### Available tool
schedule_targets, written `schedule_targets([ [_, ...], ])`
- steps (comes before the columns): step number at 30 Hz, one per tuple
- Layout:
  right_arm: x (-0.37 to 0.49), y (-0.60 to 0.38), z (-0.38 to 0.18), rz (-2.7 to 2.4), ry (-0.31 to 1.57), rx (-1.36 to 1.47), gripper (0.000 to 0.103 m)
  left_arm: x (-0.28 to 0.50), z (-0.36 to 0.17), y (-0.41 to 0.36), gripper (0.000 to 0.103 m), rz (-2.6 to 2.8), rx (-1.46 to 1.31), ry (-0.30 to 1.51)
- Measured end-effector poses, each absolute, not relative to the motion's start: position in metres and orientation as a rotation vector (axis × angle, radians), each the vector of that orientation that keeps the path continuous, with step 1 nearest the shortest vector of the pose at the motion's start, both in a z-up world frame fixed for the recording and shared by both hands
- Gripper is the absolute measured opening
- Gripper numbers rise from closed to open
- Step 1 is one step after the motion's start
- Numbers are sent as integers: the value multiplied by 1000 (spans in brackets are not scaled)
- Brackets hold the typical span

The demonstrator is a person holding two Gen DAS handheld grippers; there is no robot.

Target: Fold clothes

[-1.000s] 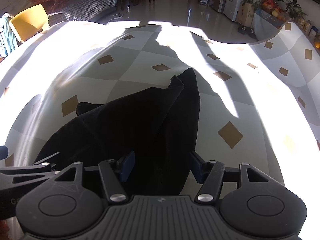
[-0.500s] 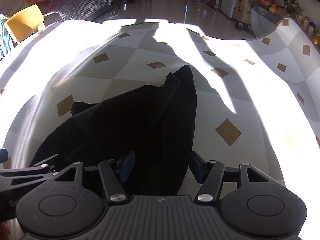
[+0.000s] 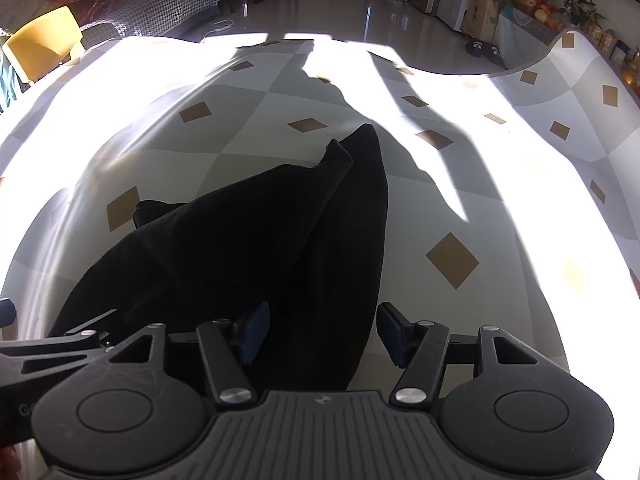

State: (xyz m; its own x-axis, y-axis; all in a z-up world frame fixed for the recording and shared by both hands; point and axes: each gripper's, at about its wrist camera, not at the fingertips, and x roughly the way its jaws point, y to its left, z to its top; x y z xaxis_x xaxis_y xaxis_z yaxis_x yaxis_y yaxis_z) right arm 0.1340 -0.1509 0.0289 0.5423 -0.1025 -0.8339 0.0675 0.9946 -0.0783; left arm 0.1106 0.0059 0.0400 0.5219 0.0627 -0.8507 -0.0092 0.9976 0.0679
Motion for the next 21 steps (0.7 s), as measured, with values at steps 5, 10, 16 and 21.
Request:
schedule_targets([
  [5,139,-151,18,-95,1035,-46,59,116,27,10,103,69,54,1066],
  [10,143,-156,-3,-92,1107,-8,59,119,9,13,103,93,64,1112],
  [16,143,-154,-15,-78,1111,-7,63,118,-6,12,103,90,85,1131],
  [21,137,-153,-18,-77,1073,-13,64,115,-12,11,103,77,99,1115],
])
